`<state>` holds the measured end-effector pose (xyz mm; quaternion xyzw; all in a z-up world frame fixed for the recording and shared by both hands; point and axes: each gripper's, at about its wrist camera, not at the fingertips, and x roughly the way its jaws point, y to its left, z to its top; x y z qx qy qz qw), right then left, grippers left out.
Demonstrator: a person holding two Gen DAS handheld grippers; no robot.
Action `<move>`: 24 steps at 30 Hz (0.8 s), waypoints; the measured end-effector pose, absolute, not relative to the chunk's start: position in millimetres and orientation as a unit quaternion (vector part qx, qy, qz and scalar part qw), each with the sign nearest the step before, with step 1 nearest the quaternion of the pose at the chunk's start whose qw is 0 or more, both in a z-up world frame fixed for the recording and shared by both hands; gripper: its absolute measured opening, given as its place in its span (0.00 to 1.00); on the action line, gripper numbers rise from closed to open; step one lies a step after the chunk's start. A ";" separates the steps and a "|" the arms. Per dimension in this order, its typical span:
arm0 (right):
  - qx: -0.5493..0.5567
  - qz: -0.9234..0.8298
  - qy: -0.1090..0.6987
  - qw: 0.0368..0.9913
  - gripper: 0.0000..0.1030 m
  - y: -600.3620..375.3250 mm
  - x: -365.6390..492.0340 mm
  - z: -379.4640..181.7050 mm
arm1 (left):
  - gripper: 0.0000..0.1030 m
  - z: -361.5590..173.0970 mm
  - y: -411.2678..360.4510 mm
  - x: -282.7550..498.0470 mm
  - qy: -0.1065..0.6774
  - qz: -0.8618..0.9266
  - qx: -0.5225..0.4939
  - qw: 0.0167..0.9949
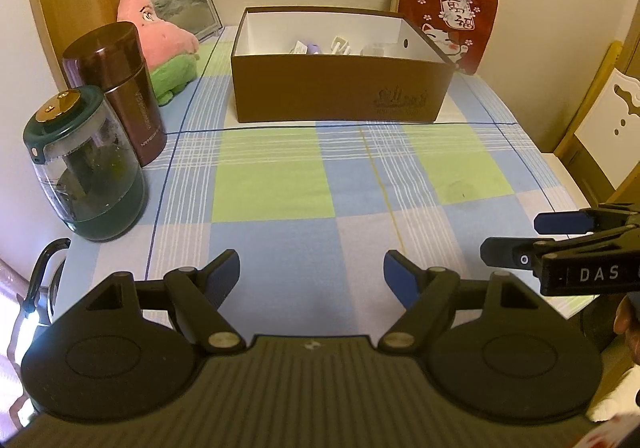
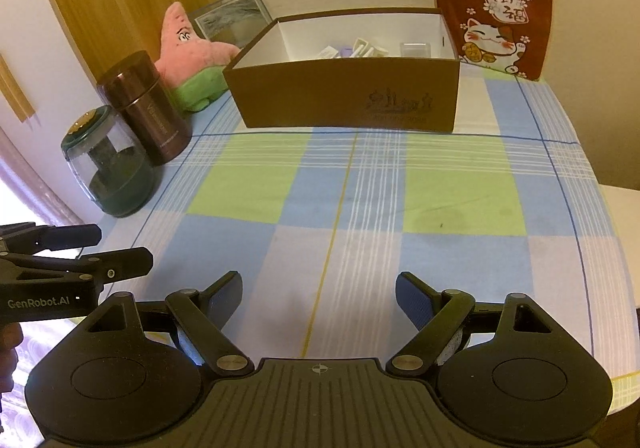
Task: Organize rigid objects
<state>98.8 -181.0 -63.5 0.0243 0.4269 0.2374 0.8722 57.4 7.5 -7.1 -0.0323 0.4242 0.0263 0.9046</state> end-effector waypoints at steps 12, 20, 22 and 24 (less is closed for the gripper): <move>0.024 0.234 0.427 0.873 0.79 -184.7 97.1 -63.0 | 0.74 -6.2 3.8 57.6 0.423 0.022 -0.030 0.905; 0.025 0.233 0.429 0.872 0.79 -188.2 98.2 -63.5 | 0.74 -6.1 2.2 58.6 0.423 0.021 -0.030 0.905; 0.026 0.232 0.429 0.872 0.79 -189.9 98.9 -63.9 | 0.74 -6.4 1.7 59.5 0.424 0.021 -0.029 0.905; 0.027 0.232 0.430 0.872 0.79 -191.8 99.4 -63.9 | 0.74 -6.8 -0.2 62.0 0.425 0.021 -0.028 0.905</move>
